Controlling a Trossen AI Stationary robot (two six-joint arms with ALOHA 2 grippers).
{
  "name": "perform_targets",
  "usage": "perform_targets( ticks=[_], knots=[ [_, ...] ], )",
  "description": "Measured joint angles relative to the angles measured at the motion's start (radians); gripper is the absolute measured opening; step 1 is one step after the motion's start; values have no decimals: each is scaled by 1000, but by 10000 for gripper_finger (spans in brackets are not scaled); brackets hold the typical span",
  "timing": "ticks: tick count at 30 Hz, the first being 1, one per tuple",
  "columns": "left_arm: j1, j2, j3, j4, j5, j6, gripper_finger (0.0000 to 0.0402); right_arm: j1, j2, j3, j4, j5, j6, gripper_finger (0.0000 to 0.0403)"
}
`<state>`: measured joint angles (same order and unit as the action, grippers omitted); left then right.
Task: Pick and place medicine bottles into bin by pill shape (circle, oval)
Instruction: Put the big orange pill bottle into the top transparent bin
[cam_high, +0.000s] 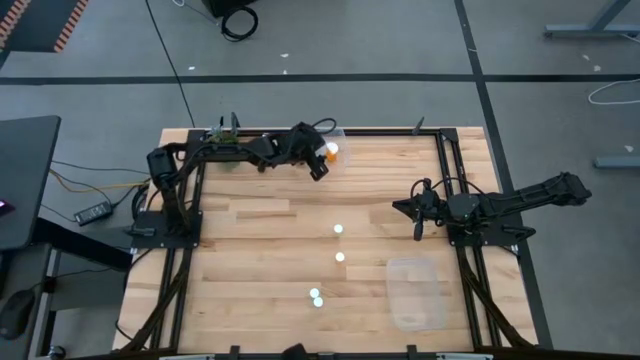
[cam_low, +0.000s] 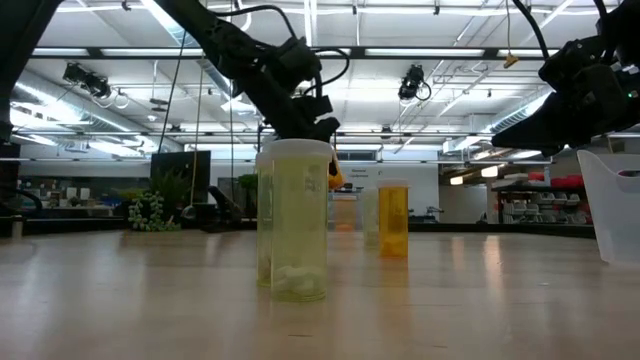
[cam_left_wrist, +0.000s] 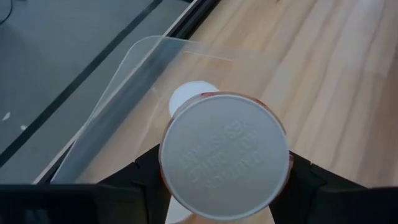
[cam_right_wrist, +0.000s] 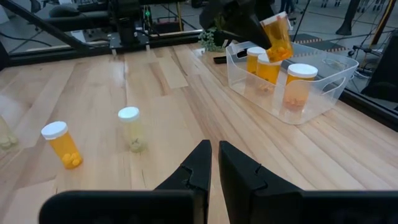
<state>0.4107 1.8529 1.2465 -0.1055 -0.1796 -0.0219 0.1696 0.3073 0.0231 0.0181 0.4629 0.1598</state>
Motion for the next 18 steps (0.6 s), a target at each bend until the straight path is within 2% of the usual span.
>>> perform_targets(
  ticks=[12, 18],
  knots=[
    [-12, 1, 0, -2, 62, 0, 210, 0, 0, 0, 0, 0, 0, 37],
    [-3, 30, 2, 10, 61, 7, 212, 0, 0, 0, 0, 0, 0, 37]
  ],
)
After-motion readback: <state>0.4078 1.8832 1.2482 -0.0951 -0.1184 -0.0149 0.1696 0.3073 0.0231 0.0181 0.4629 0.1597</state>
